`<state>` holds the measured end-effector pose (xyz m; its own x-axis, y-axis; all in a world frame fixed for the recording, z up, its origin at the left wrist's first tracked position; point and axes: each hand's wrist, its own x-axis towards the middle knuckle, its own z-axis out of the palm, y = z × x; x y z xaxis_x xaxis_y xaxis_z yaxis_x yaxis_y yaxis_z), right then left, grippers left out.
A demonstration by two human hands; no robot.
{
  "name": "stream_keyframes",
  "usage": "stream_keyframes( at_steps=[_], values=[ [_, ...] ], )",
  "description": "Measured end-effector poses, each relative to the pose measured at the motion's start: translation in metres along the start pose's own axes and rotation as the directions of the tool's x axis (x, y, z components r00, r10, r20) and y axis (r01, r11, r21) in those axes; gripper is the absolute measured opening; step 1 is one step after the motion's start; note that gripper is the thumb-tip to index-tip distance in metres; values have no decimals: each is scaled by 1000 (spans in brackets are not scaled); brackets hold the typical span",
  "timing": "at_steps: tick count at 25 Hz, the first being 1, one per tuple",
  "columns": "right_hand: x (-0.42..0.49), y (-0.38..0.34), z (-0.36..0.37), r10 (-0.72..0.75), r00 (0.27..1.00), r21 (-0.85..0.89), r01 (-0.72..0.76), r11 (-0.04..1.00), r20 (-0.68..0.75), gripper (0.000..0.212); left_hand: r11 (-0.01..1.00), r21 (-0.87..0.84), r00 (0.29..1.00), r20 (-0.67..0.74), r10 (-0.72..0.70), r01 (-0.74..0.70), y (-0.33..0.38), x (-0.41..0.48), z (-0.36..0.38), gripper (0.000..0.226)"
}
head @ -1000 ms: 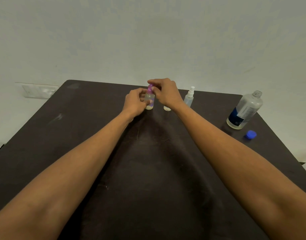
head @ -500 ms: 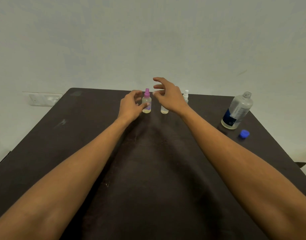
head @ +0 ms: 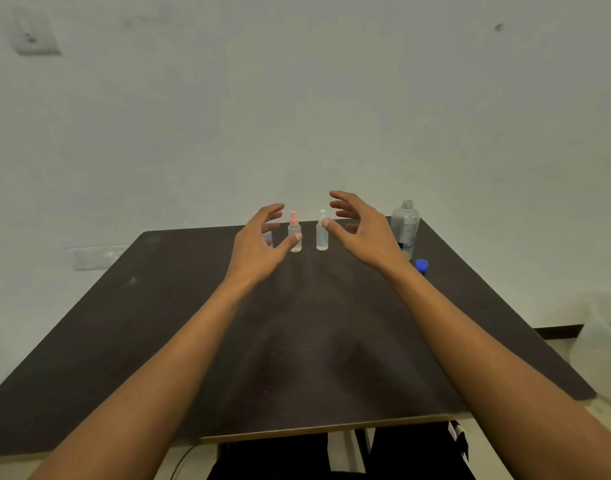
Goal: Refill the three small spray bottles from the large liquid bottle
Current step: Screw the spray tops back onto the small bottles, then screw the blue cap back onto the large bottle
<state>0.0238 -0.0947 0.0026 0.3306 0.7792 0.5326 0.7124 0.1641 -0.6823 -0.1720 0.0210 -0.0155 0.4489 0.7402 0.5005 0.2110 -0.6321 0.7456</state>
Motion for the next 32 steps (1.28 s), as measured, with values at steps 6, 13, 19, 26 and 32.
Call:
stream_keyframes(
  at_steps=[6, 13, 19, 26, 32],
  values=[
    [-56, -10, -41, 19, 994, 8, -18, 1000, -107, 62, 992, -53, 991, 71, 115, -111, 49, -27, 17, 63],
    [-72, -3, -54, 52, 991, -15, -55, 998, -120, 65, 986, -116, 988, 82, 130, -120, 60, -38, 29, 60],
    [-72, -2, -53, 47, 992, -15, -49, 999, -114, 63, 986, -120, 988, 90, 124, -113, 59, -34, 31, 61],
    [-68, 23, -74, 60, 987, -53, -69, 996, -148, 53, 985, -161, 988, 132, 78, -56, 54, -24, 63, 57],
    [-52, 61, -103, 135, 970, -102, -158, 982, -203, 49, 987, -161, 977, 206, 63, -29, 51, 5, 119, 59]
  ],
)
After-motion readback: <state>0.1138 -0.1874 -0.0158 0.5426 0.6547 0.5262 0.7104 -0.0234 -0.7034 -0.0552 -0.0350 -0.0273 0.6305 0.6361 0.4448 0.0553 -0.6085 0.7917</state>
